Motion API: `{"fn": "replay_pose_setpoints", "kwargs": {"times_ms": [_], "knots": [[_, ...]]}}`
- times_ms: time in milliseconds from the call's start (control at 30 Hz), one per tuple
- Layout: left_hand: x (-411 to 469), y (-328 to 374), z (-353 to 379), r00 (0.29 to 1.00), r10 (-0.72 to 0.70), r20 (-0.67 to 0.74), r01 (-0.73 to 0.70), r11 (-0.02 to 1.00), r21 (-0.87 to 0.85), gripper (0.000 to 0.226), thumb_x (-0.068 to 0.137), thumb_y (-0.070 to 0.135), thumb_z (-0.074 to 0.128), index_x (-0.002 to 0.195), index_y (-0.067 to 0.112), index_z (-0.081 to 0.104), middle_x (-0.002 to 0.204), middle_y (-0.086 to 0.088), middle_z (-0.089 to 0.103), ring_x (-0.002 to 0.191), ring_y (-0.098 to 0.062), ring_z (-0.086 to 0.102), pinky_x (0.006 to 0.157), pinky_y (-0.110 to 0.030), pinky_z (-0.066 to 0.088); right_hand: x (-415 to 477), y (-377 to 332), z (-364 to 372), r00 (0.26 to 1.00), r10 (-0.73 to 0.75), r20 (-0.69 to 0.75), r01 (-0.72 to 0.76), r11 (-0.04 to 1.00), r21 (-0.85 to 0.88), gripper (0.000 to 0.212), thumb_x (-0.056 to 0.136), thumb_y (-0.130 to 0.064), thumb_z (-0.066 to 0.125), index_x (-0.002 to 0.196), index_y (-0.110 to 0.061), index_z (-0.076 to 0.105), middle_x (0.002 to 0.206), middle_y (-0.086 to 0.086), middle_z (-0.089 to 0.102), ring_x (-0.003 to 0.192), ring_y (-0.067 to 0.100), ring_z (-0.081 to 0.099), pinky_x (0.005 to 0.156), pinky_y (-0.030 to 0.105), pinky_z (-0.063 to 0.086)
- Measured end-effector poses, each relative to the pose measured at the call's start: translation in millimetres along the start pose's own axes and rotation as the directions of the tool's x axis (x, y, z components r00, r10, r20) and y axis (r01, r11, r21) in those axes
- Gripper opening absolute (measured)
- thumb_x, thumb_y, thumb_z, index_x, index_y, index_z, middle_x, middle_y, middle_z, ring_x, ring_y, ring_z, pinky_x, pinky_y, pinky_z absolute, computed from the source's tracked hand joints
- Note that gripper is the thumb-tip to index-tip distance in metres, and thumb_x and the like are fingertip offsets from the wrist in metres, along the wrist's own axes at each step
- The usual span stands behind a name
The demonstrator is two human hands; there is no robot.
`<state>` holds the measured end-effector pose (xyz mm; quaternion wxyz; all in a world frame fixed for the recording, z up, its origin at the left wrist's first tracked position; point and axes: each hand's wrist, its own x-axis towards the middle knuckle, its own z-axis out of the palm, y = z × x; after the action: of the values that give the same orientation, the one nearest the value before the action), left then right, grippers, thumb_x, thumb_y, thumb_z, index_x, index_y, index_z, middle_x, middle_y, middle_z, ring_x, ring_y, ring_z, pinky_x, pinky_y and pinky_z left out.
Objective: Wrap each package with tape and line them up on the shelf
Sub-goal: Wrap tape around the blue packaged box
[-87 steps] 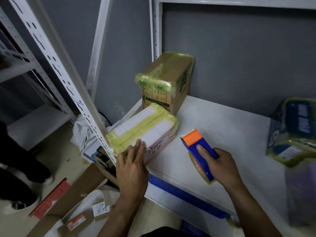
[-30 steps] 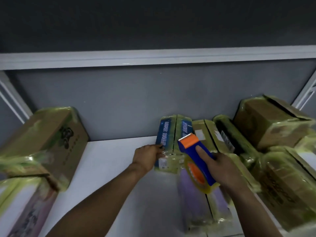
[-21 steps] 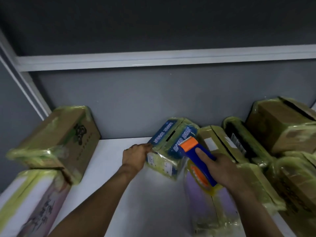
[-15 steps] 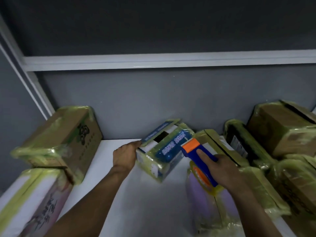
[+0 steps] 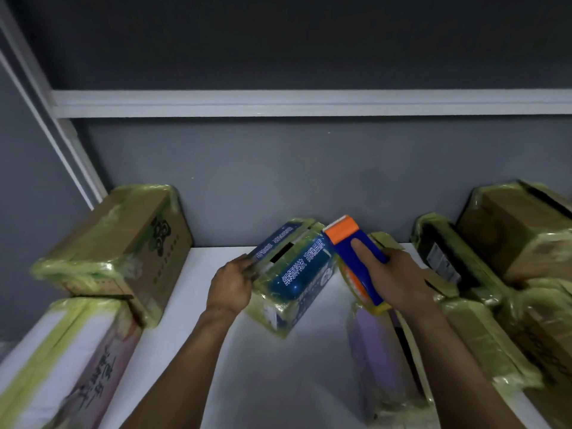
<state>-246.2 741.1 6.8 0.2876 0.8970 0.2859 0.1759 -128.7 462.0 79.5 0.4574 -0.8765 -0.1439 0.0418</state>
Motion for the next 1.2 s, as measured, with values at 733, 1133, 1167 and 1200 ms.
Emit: {"fn": "replay_pose_setpoints", "kwargs": {"times_ms": [733,1133,1167,1200], "knots": [[-55.0,-88.0,-50.7,0.863,0.194,0.467,-0.261,0.962,0.084,0.113,0.072,0.046,0.080,0.160,0.044,0.009,0.161,0.033,-0.010,0.148,0.002,-0.024,0.122,-0.024,0.004,16.3,-81.6,99.7,0.856,-0.377,0.354,0.400,0.916,0.008,0.068,0.091,-0.077,0.051,0.059,-0.017,0.046,0.047,-0.001,0.049,0.039,0.005,0.046,0.045,0.016,0.032],[-83.8,-100.1,-44.6,0.923,0.156,0.352,-0.149,0.988,-0.046,0.120,0.071,0.048,0.089,0.162,0.035,0.011,0.166,0.026,0.000,0.151,0.006,-0.010,0.125,-0.021,0.008,19.1,-88.2,127.9,0.817,-0.326,0.475,0.409,0.909,-0.081,0.074,0.081,-0.088,0.046,0.074,-0.018,0.069,0.066,-0.015,0.072,0.060,0.000,0.069,0.060,0.026,0.045],[-82.7,-95.2,-42.0,0.917,0.166,0.362,-0.160,0.986,-0.047,0.120,0.071,0.050,0.088,0.162,0.036,0.011,0.165,0.028,0.000,0.150,0.009,-0.007,0.123,-0.017,0.009,19.6,-89.0,126.5,0.823,-0.335,0.459,0.418,0.904,-0.091,0.073,0.083,-0.086,0.047,0.073,-0.018,0.069,0.066,-0.015,0.072,0.059,0.000,0.068,0.059,0.026,0.044],[-82.0,-89.5,-39.0,0.911,0.181,0.370,-0.177,0.983,-0.045,0.119,0.072,0.053,0.087,0.162,0.037,0.010,0.164,0.030,-0.001,0.148,0.013,-0.008,0.120,-0.012,0.010,20.0,-88.9,125.3,0.827,-0.337,0.451,0.422,0.901,-0.100,0.073,0.084,-0.085,0.048,0.073,-0.016,0.070,0.065,-0.013,0.072,0.058,0.001,0.068,0.059,0.027,0.045]]}}
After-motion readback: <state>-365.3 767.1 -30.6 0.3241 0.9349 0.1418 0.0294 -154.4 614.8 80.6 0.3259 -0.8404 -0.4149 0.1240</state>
